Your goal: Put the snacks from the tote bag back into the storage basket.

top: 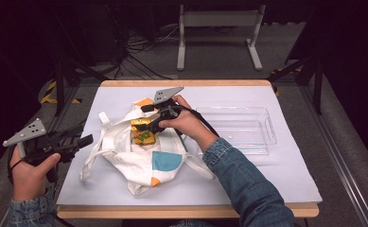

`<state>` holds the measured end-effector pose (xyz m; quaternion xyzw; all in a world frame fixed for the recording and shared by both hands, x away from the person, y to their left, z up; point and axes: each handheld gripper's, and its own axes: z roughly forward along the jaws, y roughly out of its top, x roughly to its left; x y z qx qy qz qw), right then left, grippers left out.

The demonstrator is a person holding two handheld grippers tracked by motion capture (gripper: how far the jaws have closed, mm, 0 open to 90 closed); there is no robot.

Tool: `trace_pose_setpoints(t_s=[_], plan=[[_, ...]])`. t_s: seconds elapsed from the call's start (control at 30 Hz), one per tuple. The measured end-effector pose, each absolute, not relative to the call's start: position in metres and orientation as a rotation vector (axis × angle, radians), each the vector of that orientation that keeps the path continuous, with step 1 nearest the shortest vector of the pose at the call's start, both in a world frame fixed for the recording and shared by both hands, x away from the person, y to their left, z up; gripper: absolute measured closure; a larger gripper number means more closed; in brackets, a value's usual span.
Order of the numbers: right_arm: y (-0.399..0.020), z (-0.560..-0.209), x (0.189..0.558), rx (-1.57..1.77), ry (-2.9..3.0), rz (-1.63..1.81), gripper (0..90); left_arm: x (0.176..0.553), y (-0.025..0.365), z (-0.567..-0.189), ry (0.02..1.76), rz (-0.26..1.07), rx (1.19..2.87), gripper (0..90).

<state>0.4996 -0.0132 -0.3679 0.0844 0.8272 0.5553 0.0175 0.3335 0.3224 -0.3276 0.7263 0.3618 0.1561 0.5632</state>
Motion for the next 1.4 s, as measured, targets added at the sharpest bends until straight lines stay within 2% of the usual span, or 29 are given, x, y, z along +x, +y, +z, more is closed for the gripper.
trace_pose_setpoints(t_s=[0.9, 1.3, 1.4], plan=[[0.006, -0.407, 0.506, 0.237, 2.646, 1.563, 19.9, 0.335, 0.323, -0.33, 0.859, 0.365, 1.704, 38.3], [0.006, -0.409, 0.505, 0.135, 2.652, 1.537, 38.5, 0.335, 0.323, -0.331, 0.86, 0.362, 1.707, 38.6], [0.006, -0.409, 0.505, 0.115, 2.657, 1.533, 40.1, 0.335, 0.322, -0.331, 0.857, 0.363, 1.708, 38.6]])
